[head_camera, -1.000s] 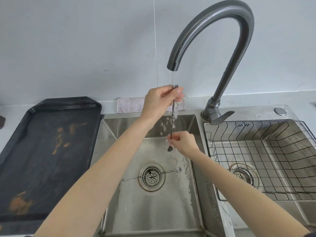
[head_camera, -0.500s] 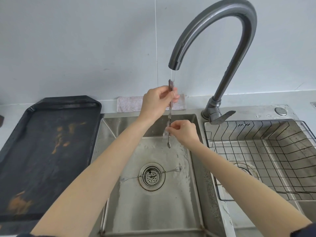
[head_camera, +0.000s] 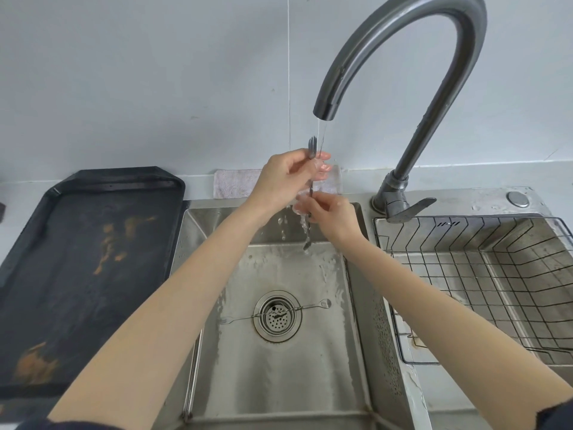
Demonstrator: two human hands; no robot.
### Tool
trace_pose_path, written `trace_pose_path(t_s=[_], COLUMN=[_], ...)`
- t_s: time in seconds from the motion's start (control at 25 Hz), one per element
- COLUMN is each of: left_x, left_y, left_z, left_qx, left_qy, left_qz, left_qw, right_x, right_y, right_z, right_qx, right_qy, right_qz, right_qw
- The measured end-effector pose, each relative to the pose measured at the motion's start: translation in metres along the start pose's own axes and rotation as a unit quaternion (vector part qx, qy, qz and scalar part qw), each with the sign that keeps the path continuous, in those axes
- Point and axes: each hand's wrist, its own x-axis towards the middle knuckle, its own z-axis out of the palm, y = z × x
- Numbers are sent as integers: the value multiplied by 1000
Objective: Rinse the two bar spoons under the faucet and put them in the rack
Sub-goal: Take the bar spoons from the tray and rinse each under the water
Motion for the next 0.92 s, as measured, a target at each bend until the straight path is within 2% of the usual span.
trace_pose_path(t_s=[0.12, 0.28, 0.56, 0.68, 0.8, 0.92], left_x=[-1, -3, -21, -33, -52, -77], left_y=[-3, -15, -54, -85, -130, -172], left_z=[-1, -15, -58, -70, -71, -62], left_qx=[23, 51, -80, -114, -195, -288], left_qy=[13, 72, 179, 188, 193, 204], left_qz=[9, 4, -97, -154, -264, -374], left_qw=[1000, 996, 976, 963, 925, 857], right_x=[0, -5, -20, -23, -33, -47], right_y=[3, 22, 73, 91, 108, 126], right_z=[-2, -4, -5, -6, -7, -2], right_qx=[-32, -103, -224, -257, -286, -332], right_qy=[-2, -40, -80, -97, -110, -148], right_qz=[-13, 8, 63, 93, 115, 106], right_qw=[999, 994, 969, 957, 945, 926])
